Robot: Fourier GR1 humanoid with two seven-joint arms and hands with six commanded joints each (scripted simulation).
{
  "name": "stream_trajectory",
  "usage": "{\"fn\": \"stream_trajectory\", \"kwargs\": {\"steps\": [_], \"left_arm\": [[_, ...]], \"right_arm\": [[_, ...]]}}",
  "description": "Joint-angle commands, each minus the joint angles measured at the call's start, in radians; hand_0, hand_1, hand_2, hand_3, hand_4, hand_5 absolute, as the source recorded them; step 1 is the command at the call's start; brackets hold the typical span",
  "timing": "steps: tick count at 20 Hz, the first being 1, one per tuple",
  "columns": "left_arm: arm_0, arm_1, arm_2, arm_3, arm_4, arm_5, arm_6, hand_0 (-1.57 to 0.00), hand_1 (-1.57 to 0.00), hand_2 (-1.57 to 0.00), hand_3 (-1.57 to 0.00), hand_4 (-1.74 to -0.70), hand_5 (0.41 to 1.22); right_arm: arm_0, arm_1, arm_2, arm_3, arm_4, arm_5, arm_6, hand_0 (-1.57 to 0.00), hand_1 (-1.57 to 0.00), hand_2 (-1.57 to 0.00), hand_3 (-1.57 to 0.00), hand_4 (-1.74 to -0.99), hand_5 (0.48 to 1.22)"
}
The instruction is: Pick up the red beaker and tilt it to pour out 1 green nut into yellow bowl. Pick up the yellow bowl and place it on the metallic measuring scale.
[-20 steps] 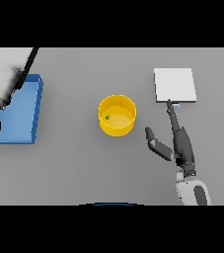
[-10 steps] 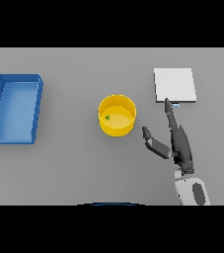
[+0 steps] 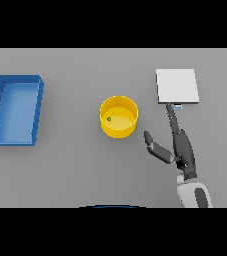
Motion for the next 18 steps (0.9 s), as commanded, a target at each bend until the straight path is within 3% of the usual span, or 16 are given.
{"fn": "stream_trajectory", "kwargs": {"steps": [1, 4, 7, 13, 15, 18], "left_arm": [[0.05, -0.005, 0.007, -0.064, 0.016, 0.012, 0.011, -1.57, -1.57, -1.57, -1.44, -1.74, 1.221], [0.142, -0.041, 0.012, -0.155, 0.035, 0.059, 0.036, -1.57, -1.57, -1.57, -1.45, -1.74, 1.221], [0.208, -0.071, 0.018, -0.227, 0.053, 0.081, 0.04, -1.57, -1.57, -1.57, -1.51, -1.74, 1.221], [0.314, -0.098, 0.012, -0.328, 0.062, 0.095, 0.091, -1.57, -1.57, -1.57, -1.56, -1.74, 1.046], [0.334, -0.092, -0.009, -0.352, 0.032, 0.093, 0.1, -1.57, -1.57, -1.57, -1.56, -1.65, 0.941], [0.381, -0.074, -0.012, -0.399, 0.037, 0.061, 0.11, -1.57, -1.54, -1.5, -1.47, -1.28, 0.81]], "right_arm": [[-0.001, -0.004, -0.002, -0.001, 0.005, -0.003, 0.005, 0.0, 0.0, 0.0, 0.0, -1.02, 0.645], [-0.008, -0.003, -0.01, 0.007, -0.012, 0.005, 0.015, 0.0, 0.0, 0.0, 0.0, -1.015, 0.646], [0.006, 0.004, 0.001, 0.004, -0.017, 0.011, -0.021, 0.0, 0.0, 0.0, 0.0, -1.004, 0.648], [0.007, -0.002, -0.003, -0.012, -0.012, 0.004, -0.019, 0.0, 0.0, 0.0, 0.0, -1.013, 0.644], [0.006, -0.001, -0.005, -0.004, -0.01, 0.002, -0.009, 0.0, 0.0, 0.0, 0.0, -1.021, 0.636], [0.016, -0.005, -0.014, -0.01, -0.021, 0.0, -0.026, 0.0, 0.0, 0.0, 0.0, -1.012, 0.634]]}}
